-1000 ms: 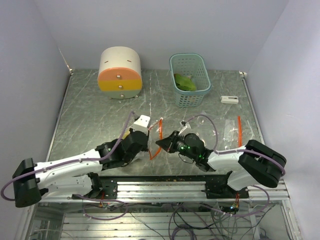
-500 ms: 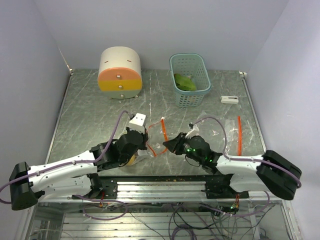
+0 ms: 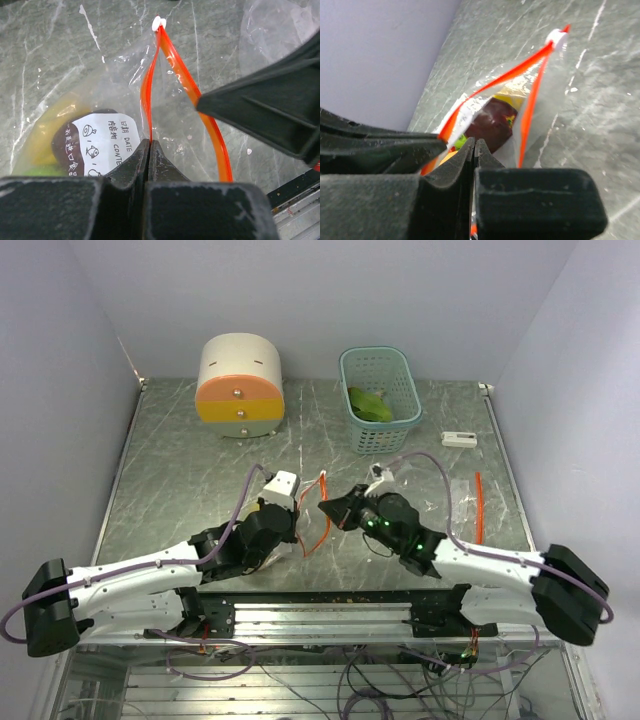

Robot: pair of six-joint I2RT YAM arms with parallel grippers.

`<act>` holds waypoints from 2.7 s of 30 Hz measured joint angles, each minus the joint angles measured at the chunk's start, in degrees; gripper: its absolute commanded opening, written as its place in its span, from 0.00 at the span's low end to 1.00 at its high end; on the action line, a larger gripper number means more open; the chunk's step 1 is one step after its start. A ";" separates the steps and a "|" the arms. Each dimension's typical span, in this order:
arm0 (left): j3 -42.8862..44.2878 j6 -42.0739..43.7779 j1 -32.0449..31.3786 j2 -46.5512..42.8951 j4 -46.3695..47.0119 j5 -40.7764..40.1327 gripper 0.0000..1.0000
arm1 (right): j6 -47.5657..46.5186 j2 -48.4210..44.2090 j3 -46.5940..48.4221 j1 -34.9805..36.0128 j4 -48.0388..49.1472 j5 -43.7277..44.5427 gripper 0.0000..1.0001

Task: Open the zip-top bag and remove the fake food
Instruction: Pick up the fake fruit from the zipper food storage bag.

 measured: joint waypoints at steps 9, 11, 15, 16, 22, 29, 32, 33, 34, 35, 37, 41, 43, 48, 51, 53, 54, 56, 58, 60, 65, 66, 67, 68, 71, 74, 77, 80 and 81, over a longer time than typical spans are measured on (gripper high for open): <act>-0.20 -0.48 -0.74 -0.20 0.96 0.57 0.07 | -0.37 17.57 6.08 0.63 6.67 -5.33 0.00; -0.46 -0.79 -1.03 -0.68 1.51 0.66 0.07 | 0.02 20.44 6.08 0.68 8.46 -6.27 0.00; -1.33 -1.29 -1.70 -1.07 2.78 1.16 0.08 | 0.55 26.08 6.29 0.68 12.39 -7.98 0.03; -1.44 -1.31 -1.84 -1.07 2.91 1.18 0.14 | 0.50 27.43 6.43 0.68 13.31 -8.35 0.07; -2.58 -2.84 -2.21 -3.91 1.46 -0.83 0.61 | 0.22 30.84 6.56 0.68 19.54 -9.77 0.23; -6.29 -7.82 -2.25 -13.86 -4.55 -9.07 0.44 | 0.00 32.15 6.40 0.68 24.65 -10.36 0.24; -6.40 -10.45 -1.77 -13.33 -7.78 -12.83 0.38 | -0.17 32.50 5.25 0.68 27.63 -10.43 0.24; -6.21 -10.91 -1.33 -12.28 -8.83 -13.49 0.35 | -0.28 32.61 4.72 0.68 28.74 -10.43 0.24; -5.77 -11.39 -0.68 -10.69 -9.86 -13.90 0.28 | -0.39 32.72 4.28 0.68 29.73 -10.43 0.24; -5.38 -11.76 0.44 -8.81 -10.38 -14.05 0.18 | -0.48 32.81 4.13 0.68 30.21 -10.43 0.25; -5.20 -11.72 3.78 -5.62 -10.47 -12.96 0.07 | -0.79 33.03 4.07 0.68 31.08 -10.49 0.25; -6.75 -10.69 13.09 -2.99 -7.74 -7.65 0.07 | -1.22 33.05 4.07 0.68 32.04 -10.64 0.28; -8.13 -10.25 15.89 -2.89 -5.92 -5.49 0.07 | -1.68 33.05 4.09 0.68 32.22 -10.67 0.31; -9.01 -9.09 17.09 0.26 -2.08 -0.57 0.07 | -3.34 33.09 4.70 0.68 31.06 -10.82 0.44; -9.05 -8.50 17.18 2.71 0.83 2.23 0.07 | -4.48 33.16 5.70 0.68 29.62 -10.62 0.52; -9.18 -8.28 17.18 4.24 2.80 4.07 0.07 | -5.40 33.16 6.12 0.68 28.35 -10.40 0.58; -9.29 -8.22 17.18 4.94 3.69 4.83 0.07 | -5.86 33.14 6.16 0.68 27.89 -10.25 0.61; -9.53 -8.11 17.18 7.08 5.81 6.75 0.07 | -7.67 33.14 6.67 0.66 25.09 -9.18 0.68; -9.73 -8.00 17.18 8.94 7.17 7.93 0.07 | -9.46 33.14 7.58 0.63 21.88 -7.82 0.76; -10.03 -7.87 17.20 10.25 8.44 8.94 0.07 | -11.69 33.14 8.87 0.63 18.36 -5.92 0.83; -10.80 -7.69 17.22 11.13 11.13 11.63 0.07 | -16.55 33.11 9.73 0.63 13.55 -4.11 0.94; -10.82 -7.67 17.22 11.32 11.45 12.17 0.07 | -17.29 33.14 9.90 0.63 12.70 -4.24 0.95; -10.82 -7.63 17.22 11.50 11.89 12.70 0.07 | -18.16 33.27 10.34 0.63 11.56 -4.50 0.95; -10.82 -7.54 17.22 11.65 12.11 13.14 0.07 | -18.78 33.48 10.75 0.63 10.97 -4.61 0.96; -10.91 -7.39 17.22 11.67 12.52 13.90 0.07 | -20.37 34.84 12.26 0.63 9.86 -5.25 0.90; -11.39 -7.23 17.25 11.65 12.92 14.23 0.07 | -21.05 35.47 12.48 0.63 9.22 -5.60 0.76; -11.56 -7.28 17.25 11.69 13.11 14.27 0.07 | -21.33 35.19 12.26 0.57 8.98 -5.42 0.70; -11.56 -7.50 17.25 12.35 13.38 14.25 0.07 | -21.35 33.24 11.30 0.33 7.34 -4.90 0.68; -11.54 -7.67 17.25 12.70 13.60 14.23 0.07 | -21.35 32.33 10.95 0.24 6.58 -4.68 0.68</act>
